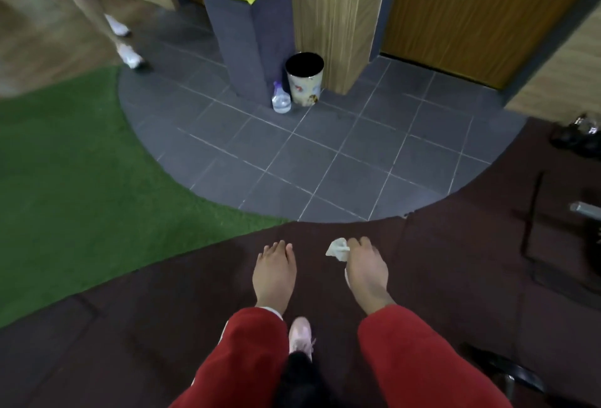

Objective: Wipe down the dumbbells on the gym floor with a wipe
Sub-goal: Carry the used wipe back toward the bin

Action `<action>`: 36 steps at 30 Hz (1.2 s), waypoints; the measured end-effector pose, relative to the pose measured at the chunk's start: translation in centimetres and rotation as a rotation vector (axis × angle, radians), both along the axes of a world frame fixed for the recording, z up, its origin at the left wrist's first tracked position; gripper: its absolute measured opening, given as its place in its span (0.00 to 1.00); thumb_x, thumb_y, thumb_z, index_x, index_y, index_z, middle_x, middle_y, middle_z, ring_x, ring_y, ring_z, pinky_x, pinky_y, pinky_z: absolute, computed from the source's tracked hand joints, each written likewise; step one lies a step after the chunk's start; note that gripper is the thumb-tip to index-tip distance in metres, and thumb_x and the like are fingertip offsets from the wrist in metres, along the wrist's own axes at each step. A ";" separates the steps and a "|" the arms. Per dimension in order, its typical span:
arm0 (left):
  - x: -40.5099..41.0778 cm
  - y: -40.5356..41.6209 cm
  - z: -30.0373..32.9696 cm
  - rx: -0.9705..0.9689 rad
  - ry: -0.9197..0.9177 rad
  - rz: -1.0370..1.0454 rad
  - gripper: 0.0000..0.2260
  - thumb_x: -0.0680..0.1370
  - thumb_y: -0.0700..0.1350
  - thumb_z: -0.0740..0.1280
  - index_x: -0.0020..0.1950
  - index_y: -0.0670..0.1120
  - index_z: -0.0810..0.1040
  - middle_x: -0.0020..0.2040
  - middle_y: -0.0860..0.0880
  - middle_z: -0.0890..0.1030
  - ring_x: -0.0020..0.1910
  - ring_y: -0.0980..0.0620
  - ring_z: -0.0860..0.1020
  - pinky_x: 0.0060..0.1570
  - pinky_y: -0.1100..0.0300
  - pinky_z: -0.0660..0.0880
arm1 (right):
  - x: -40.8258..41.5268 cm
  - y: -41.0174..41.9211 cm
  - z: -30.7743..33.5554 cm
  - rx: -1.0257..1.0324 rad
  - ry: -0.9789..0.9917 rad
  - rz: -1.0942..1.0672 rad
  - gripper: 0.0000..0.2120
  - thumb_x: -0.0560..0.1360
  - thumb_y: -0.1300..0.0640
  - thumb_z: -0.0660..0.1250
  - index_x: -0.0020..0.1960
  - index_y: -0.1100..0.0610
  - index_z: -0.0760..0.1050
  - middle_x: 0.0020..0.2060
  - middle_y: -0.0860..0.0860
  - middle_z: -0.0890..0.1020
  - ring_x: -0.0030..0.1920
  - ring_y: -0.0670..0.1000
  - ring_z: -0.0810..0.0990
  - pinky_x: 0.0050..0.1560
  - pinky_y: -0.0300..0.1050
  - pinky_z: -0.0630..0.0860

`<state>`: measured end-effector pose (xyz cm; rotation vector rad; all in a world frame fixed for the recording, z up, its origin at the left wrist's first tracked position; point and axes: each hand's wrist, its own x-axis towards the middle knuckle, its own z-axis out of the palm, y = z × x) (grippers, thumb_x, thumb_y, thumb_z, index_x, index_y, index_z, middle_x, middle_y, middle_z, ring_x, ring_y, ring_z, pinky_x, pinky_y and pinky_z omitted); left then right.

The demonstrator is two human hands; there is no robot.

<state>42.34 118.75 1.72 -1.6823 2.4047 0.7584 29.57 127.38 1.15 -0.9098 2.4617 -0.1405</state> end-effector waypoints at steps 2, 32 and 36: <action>-2.8 -3.8 -0.4 0.003 -0.004 -0.025 0.18 0.82 0.46 0.50 0.68 0.42 0.70 0.67 0.44 0.74 0.69 0.45 0.67 0.68 0.54 0.60 | -2.4 -3.3 -0.2 -0.002 -0.033 -0.031 0.17 0.77 0.65 0.55 0.65 0.57 0.69 0.61 0.55 0.70 0.61 0.56 0.72 0.57 0.47 0.71; -48.6 -52.6 -0.7 0.025 0.117 0.167 0.15 0.80 0.46 0.52 0.48 0.41 0.75 0.52 0.39 0.80 0.53 0.38 0.76 0.48 0.52 0.71 | -51.5 -51.8 -0.6 -0.016 -0.122 0.035 0.17 0.77 0.62 0.57 0.64 0.57 0.73 0.63 0.56 0.72 0.62 0.55 0.74 0.59 0.42 0.69; -53.4 -58.4 -0.7 0.030 0.119 0.216 0.16 0.81 0.46 0.51 0.50 0.40 0.76 0.52 0.38 0.79 0.53 0.38 0.76 0.48 0.52 0.71 | -55.3 -58.4 -0.9 -0.009 -0.134 0.100 0.17 0.77 0.63 0.58 0.65 0.58 0.72 0.64 0.55 0.71 0.63 0.54 0.72 0.60 0.41 0.67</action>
